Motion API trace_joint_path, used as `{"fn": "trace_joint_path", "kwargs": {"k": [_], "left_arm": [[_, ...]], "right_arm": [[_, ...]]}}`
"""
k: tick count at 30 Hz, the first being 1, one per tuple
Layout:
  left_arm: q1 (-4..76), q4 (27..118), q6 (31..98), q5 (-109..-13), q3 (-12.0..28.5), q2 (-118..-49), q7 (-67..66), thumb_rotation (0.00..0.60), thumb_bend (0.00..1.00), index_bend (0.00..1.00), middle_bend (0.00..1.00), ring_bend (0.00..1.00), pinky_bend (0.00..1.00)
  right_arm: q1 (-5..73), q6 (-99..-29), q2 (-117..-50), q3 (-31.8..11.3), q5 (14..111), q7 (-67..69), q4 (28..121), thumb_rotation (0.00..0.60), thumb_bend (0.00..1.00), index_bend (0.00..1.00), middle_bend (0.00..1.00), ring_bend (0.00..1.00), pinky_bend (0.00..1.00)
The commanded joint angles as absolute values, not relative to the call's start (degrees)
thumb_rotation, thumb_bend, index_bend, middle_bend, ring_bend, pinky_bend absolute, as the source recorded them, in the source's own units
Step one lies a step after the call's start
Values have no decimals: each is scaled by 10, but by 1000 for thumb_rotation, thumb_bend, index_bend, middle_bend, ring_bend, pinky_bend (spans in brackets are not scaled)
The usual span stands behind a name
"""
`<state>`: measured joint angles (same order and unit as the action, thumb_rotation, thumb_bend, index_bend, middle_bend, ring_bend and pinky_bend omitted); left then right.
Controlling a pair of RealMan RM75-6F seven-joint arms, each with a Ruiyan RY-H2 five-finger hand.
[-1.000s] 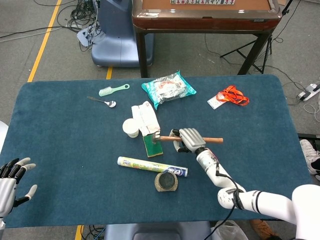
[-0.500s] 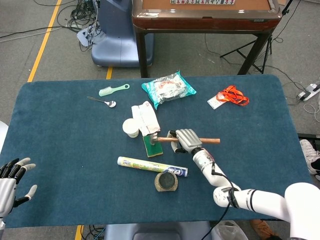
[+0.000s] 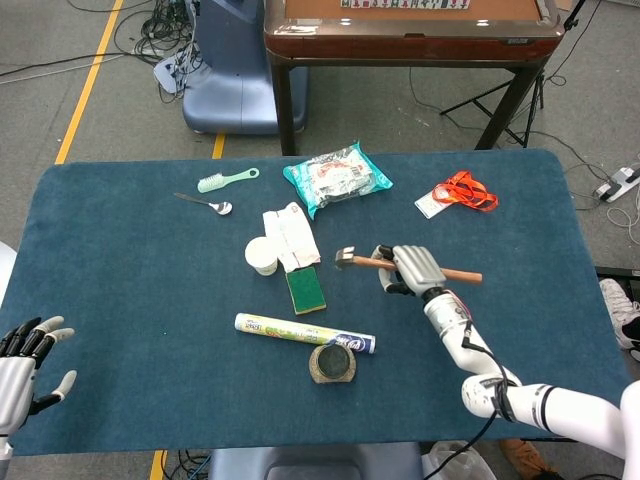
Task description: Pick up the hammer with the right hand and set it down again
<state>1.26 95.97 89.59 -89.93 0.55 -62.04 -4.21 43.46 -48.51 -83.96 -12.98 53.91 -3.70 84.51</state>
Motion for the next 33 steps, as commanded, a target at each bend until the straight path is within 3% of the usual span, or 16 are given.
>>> {"fn": "trace_joint_path", "kwargs": {"k": [1, 6, 9, 12, 17, 19, 26, 33], "left_arm": [[13, 960, 894, -899, 5, -621, -44, 600, 252, 282, 188, 102, 127], [13, 961, 895, -900, 5, -621, -45, 600, 252, 282, 188, 102, 127], [13, 961, 894, -899, 5, -621, -46, 600, 252, 282, 188, 102, 127], [13, 962, 894, -899, 5, -620, -46, 600, 252, 282, 188, 102, 127], [12, 961, 896, -899, 5, -620, -45, 600, 252, 282, 188, 102, 127], [12, 962, 895, -899, 4, -620, -45, 600, 252, 282, 188, 102, 127], [12, 962, 897, -901, 4, -620, -43, 600, 252, 282, 188, 102, 127], [10, 962, 900, -901, 4, -619, -40, 600, 252, 282, 188, 102, 127]], "right_arm": [[426, -480, -836, -122, 539, -30, 832, 600, 1000, 807, 874, 770, 699], [416, -474, -847, -113, 546, -14, 804, 600, 958, 808, 842, 745, 696], [413, -467, -855, -107, 555, -7, 788, 600, 820, 772, 763, 658, 615], [410, -449, -854, -105, 570, 16, 780, 600, 605, 581, 592, 488, 468], [401, -444, -847, -103, 596, 45, 776, 600, 385, 220, 348, 262, 304], [393, -453, -842, -103, 608, 57, 781, 600, 319, 142, 295, 221, 281], [353, -520, -804, -98, 656, 72, 824, 600, 266, 75, 233, 167, 233], [271, -658, -730, -75, 701, 28, 921, 600, 266, 75, 291, 167, 233]]}}
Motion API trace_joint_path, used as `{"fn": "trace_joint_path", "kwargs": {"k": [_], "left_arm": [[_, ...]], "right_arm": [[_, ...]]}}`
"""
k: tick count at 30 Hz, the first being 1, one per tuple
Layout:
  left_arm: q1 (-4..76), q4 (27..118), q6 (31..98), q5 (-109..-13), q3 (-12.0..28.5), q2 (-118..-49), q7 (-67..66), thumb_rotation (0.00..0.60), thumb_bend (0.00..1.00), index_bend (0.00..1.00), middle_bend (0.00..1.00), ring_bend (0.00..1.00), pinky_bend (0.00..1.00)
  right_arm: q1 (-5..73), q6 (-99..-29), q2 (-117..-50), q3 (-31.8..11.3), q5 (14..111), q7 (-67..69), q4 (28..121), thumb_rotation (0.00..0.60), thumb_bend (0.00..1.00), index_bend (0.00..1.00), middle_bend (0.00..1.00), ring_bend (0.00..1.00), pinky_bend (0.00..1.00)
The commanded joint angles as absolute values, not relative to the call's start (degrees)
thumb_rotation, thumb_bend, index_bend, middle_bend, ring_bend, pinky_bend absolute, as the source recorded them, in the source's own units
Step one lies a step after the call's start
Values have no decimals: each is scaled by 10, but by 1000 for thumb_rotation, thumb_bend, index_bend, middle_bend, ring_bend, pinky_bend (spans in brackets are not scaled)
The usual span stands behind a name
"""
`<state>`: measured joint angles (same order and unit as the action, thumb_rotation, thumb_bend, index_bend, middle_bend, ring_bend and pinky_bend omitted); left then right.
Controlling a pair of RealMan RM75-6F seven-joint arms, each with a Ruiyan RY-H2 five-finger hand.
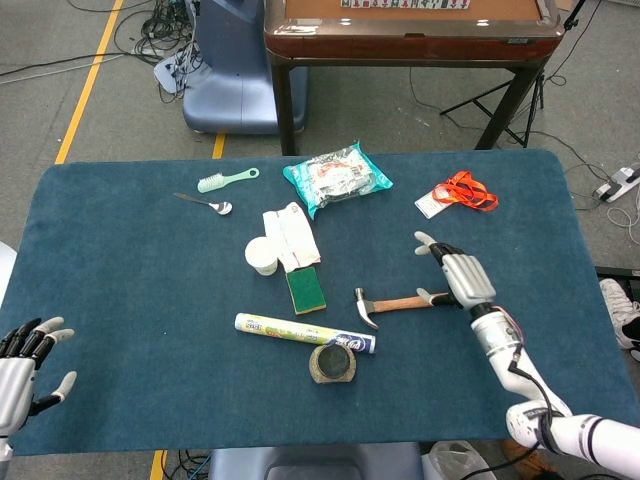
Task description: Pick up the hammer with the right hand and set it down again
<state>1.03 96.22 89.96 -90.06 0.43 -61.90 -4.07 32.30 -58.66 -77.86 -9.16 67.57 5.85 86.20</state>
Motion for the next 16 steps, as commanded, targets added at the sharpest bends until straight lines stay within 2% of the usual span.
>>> {"fn": "trace_joint_path", "kwargs": {"k": [1, 9, 16], "left_arm": [[10, 962, 900, -901, 4, -619, -40, 600, 252, 282, 188, 102, 127], [12, 962, 894, -902, 2, -620, -46, 600, 252, 282, 188, 102, 127], [14, 963, 893, -905, 2, -621, -48, 600, 251, 282, 188, 102, 127]], "right_arm": [[259, -673, -720, -70, 702, 20, 933, 600, 266, 76, 294, 168, 233], [152, -807, -656, -20, 748, -20, 1000, 600, 266, 113, 320, 173, 233], [95, -866, -629, 6, 791, -16, 1017, 600, 266, 122, 336, 183, 233]]}}
